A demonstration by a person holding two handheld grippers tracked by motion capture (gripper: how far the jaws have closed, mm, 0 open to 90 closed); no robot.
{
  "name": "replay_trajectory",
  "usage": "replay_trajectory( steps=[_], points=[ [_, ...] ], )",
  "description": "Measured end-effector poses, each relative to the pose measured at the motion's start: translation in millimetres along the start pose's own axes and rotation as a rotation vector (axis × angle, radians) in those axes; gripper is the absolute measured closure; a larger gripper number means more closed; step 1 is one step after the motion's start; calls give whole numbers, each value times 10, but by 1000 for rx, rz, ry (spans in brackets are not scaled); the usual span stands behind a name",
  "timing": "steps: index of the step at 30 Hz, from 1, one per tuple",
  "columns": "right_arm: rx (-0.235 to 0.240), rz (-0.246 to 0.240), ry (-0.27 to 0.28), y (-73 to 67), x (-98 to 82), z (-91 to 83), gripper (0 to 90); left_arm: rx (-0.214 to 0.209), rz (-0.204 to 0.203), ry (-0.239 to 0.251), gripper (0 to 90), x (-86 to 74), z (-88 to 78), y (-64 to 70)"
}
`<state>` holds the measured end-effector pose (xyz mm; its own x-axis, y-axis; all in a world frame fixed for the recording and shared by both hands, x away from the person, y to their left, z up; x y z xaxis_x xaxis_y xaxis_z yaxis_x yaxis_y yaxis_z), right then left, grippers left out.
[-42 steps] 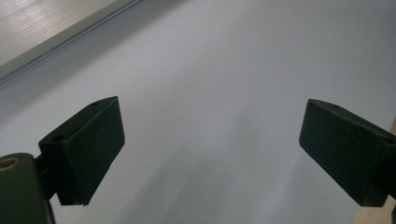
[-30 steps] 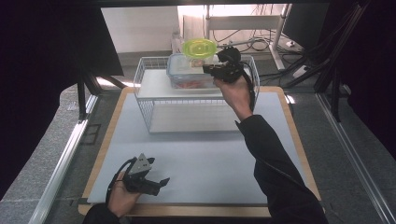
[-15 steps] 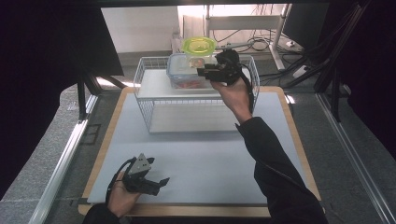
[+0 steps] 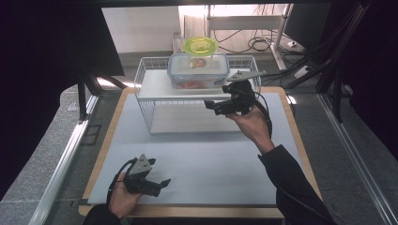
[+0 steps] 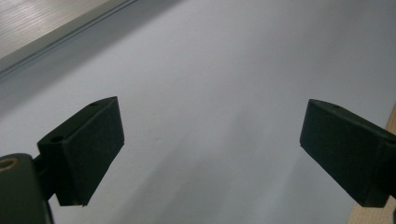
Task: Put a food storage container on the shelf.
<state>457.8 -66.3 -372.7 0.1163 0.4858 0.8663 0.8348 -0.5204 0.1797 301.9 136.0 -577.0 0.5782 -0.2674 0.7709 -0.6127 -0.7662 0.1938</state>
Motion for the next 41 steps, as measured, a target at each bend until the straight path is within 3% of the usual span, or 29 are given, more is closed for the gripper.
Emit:
replay_trajectory(
  steps=[6,11,17,23,26,34,38,41],
  points=[
    [4,-27,-15,-140,-263,-146,28,-6,-2,3,36,5,-5,0],
    [16,10,-10,-239,-491,-267,11,-11,-4,4,32,5,-2,9],
    [12,20,-23,-326,-760,-367,6,-11,-2,3,29,5,0,8],
    [-1,26,-50,-431,-1089,-436,6,2,5,0,29,-1,6,-1],
    [-7,55,-63,-479,-1308,-461,5,14,16,-11,29,-13,15,-5],
    [-40,79,-154,-597,-1961,-497,0,14,28,-24,29,-33,31,1],
    [-66,69,-199,-615,-2197,-534,0,14,35,-37,26,-45,46,8],
    [-64,81,-230,-601,-2275,-526,0,14,35,-27,21,-29,39,9]
  ],
)
Point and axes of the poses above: each handheld gripper's, and its own axes: z roughly forward along the jaws, x roughly out of its top, y roughly to its right, the point moved 9 cm from there along z, roughly forward along the jaws, and after that the axes turned 13 degrees about -z, right-handed, at the moved point
